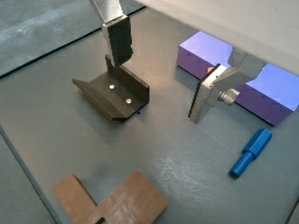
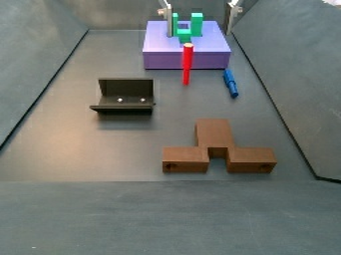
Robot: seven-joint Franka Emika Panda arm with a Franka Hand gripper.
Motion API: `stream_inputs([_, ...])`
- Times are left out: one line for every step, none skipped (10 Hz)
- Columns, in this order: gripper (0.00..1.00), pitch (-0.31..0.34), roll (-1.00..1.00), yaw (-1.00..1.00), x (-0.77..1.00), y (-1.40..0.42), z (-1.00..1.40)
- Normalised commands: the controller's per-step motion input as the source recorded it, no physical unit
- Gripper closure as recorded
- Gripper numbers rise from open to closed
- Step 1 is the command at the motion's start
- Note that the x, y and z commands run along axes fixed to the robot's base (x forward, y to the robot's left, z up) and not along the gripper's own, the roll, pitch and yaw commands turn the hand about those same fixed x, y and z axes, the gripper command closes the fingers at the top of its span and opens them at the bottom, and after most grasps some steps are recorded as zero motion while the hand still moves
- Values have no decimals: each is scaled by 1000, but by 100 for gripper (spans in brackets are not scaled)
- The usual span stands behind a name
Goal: Pick up the brown object. Move up. Place the brown object on the fixture. Regrasp the brown object. Move to above the board. Insert the brown object.
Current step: Pick up the brown object.
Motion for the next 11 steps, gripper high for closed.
stream_inputs([0,7,0,0,0,0,-57])
stream_inputs([0,4,0,0,0,0,-57])
stream_inputs([0,13,0,0,11,0,-54])
stream_inputs([0,10,0,0,0,0,-57])
stream_inputs([0,13,0,0,11,0,-51])
stream_inputs([0,37,0,-6,29,0,-6])
stream_inputs([0,0,13,0,0,0,0])
stream_inputs([0,0,57,-51,0,171,-323])
stream_inputs([0,0,140,-186,0,366,-631])
stream_inputs([0,0,140,-329,0,526,-880])
stream_inputs([0,7,130,-306,0,569,-917])
